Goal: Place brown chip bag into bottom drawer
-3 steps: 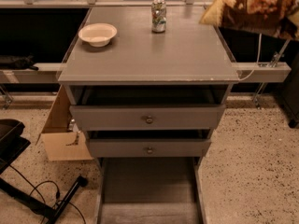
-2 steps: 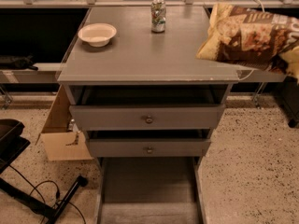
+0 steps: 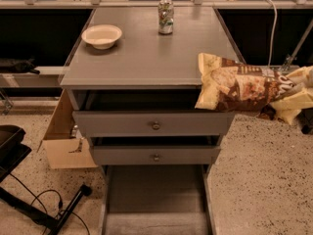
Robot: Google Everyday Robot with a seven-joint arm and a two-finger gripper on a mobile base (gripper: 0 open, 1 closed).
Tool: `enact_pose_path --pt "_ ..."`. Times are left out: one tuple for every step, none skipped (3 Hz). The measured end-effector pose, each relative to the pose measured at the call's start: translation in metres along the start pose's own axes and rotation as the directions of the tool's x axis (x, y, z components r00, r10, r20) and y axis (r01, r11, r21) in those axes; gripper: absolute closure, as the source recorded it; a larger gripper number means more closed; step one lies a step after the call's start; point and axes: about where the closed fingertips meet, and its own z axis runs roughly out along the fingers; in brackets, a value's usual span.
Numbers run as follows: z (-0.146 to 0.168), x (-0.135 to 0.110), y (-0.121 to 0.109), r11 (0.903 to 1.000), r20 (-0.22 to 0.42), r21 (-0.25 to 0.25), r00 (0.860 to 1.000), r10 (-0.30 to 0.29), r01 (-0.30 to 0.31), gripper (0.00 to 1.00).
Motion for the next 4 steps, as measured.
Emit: enact_pose_path --pt "0.011 0.006 0.004 0.9993 0.020 -0.037 1.000 -0.003 0.003 1.00" --pt "0.018 0.013 0.000 0.9995 0.020 -0.029 1.000 0.008 -0.007 1.00" --pt "0.031 0.036 0.009 0.9996 0.008 -0.012 1.000 0.025 -0.025 1.00" --pt "0.082 0.104 0.060 0.9892 0.010 -0.094 0.993 0.114 -0.112 1.00"
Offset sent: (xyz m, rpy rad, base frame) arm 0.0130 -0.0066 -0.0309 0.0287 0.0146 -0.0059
